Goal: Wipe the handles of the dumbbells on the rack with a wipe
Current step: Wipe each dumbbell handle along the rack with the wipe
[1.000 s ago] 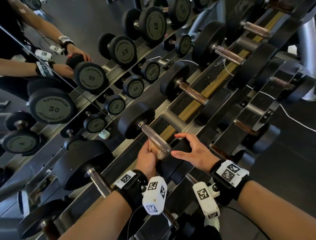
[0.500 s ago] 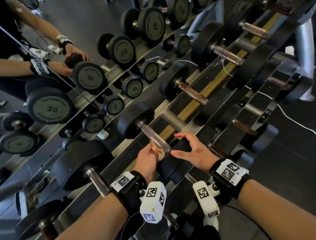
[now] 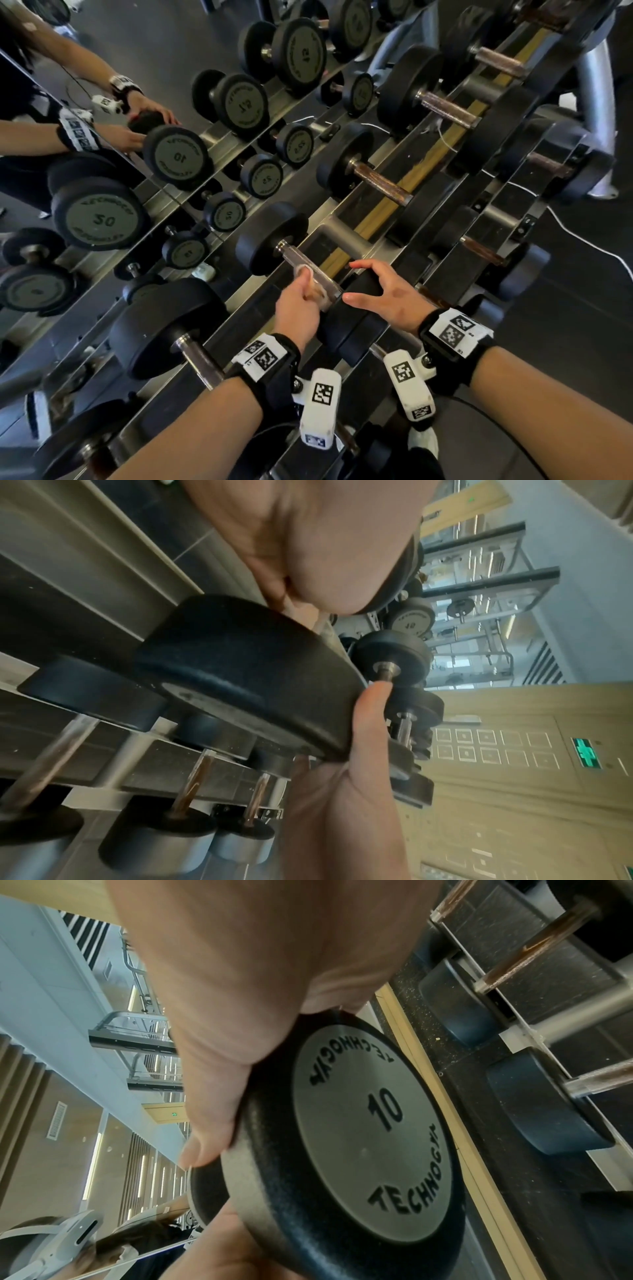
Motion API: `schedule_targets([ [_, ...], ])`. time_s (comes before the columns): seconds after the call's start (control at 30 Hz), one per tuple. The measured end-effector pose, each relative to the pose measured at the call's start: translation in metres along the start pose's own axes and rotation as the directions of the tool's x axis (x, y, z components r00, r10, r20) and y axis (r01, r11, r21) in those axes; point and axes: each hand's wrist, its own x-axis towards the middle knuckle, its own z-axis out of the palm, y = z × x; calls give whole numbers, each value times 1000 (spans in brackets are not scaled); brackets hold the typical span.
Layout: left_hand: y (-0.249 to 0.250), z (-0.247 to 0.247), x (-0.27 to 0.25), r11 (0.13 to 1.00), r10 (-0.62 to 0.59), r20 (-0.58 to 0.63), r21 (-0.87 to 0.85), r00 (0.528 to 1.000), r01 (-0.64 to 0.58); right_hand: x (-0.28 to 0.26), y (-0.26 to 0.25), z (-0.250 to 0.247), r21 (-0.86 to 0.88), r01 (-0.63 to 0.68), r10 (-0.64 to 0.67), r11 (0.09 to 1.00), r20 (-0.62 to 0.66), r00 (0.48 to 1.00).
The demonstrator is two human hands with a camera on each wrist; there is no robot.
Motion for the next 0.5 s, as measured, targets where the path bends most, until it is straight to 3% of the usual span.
schedule_targets([
  [0.13,0,-3,-15,991,38,157,118,987,-57,0,-2,0,17,-5,5,1000,-3,1000],
  [0.27,11,-14,-16,889,127,246,402,961,-220,-2,-4,2,27,-13,14,1000,-19,1000],
  [0.37,19,-29,-11,950,166,305,205,938,-235,-3,-5,3,52,-39,40,998,-21,999],
  [0.43,31,-44,-4,971,220,197,53,955,-234,-3,-4,3,70,-49,51,996,-22,998],
  [0.5,39,-55,12,953,285,39,92,958,-287,-3,-3,4,78,-55,58,995,-25,998],
])
